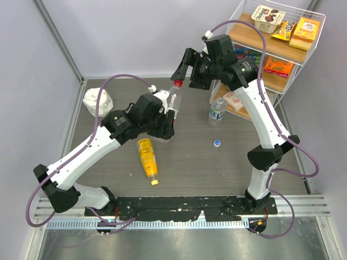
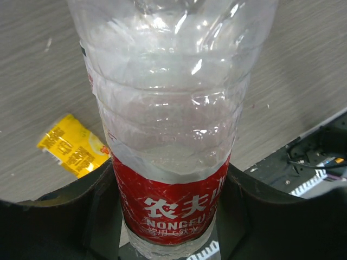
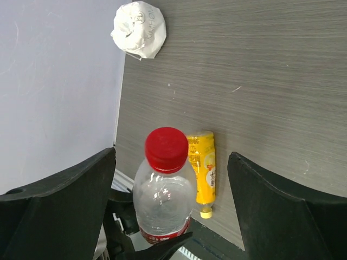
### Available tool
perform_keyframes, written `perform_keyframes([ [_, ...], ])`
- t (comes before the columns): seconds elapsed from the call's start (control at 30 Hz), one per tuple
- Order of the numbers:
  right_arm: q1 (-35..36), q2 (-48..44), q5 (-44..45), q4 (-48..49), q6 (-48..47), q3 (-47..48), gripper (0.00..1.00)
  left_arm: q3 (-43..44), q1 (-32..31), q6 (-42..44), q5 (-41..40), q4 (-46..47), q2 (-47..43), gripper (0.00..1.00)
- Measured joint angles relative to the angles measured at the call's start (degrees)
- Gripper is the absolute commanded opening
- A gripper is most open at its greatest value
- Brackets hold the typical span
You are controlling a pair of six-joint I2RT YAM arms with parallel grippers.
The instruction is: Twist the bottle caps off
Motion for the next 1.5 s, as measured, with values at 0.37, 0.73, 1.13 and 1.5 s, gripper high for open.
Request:
perform_keyframes([
  [0.37,0.28,0.04,0.09,0.37,1.46,-0.5,0.64,4.04,-3.48,4.35,-8.55,-3.61,3.39,0.29],
  [0.73,0.35,0.04,-0.48,1.14,1.95,-2.16,0.33,4.26,-4.02,4.85,-11.32,-4.44,3.61,0.29],
  [1.13,0.13,-3.3,-3.41,7.93,1.66,-10.67,0.02,4.35,-5.31,3.96,-13.88,-6.67,3.45,0.29],
  [1.5,-2.27,-15.04,-12.96,26.36,3.43,-31.04,0.02,0.68,-6.6,3.5,-11.65,-4.46,-2.01,0.28],
])
